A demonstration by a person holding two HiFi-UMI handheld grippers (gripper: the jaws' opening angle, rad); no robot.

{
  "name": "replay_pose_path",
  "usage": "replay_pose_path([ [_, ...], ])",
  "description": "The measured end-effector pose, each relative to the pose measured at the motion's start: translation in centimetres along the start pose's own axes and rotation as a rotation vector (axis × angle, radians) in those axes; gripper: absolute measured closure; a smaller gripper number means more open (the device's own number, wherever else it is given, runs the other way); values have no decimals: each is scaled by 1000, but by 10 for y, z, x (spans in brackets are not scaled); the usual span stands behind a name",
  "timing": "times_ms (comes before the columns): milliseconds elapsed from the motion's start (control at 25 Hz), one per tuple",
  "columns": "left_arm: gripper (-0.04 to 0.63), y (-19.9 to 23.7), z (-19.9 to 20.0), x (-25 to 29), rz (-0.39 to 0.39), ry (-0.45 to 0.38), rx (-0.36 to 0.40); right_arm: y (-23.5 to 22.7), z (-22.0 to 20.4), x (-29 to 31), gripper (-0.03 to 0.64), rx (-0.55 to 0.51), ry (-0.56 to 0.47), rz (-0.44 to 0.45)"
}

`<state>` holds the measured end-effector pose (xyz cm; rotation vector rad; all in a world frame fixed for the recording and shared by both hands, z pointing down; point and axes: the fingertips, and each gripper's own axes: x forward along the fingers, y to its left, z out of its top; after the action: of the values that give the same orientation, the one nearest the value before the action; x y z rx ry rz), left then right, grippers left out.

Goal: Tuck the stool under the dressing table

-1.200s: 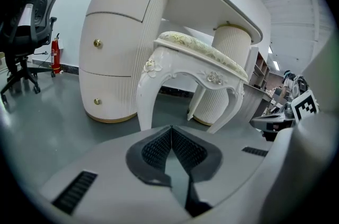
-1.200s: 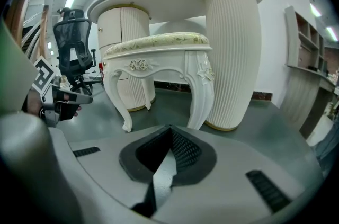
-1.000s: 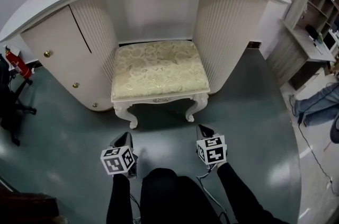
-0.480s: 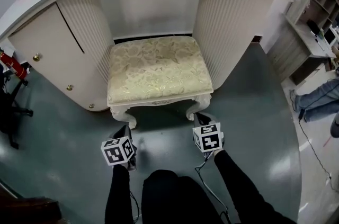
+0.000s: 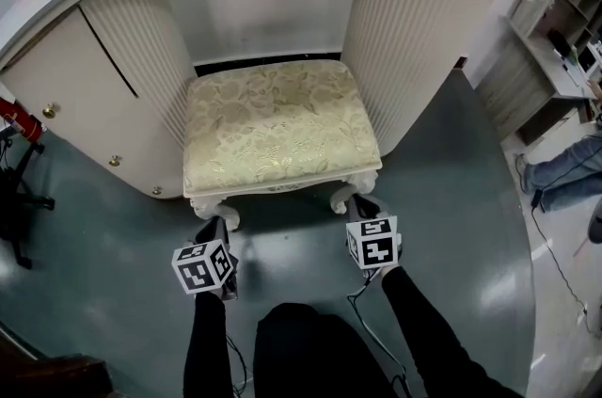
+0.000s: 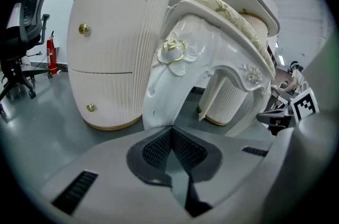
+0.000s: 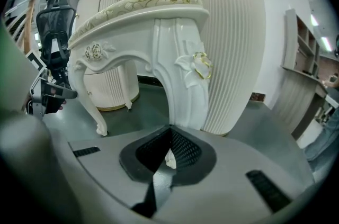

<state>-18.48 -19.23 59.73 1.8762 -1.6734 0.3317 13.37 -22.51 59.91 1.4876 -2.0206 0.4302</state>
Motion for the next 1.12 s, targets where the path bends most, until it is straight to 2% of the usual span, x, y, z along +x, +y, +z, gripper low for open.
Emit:
replay_pose_path([
  [200, 588, -2, -1, 4, -13, -2, -37, -1, 1, 0, 613, 10, 0, -17],
  [400, 588, -2, -5, 8, -29, 1, -20, -6, 2, 7, 612, 40, -3, -36],
  [560, 588, 1, -4, 12, -29, -11, -64, -4, 1, 9, 612, 56, 1, -31],
  [720, 588, -1, -7, 14, -47, 4, -52, -3, -2, 7, 612, 72, -4, -35],
  [1120, 588, 0, -7, 15, -6, -4, -54, -3, -1, 9, 612, 81, -1, -11],
])
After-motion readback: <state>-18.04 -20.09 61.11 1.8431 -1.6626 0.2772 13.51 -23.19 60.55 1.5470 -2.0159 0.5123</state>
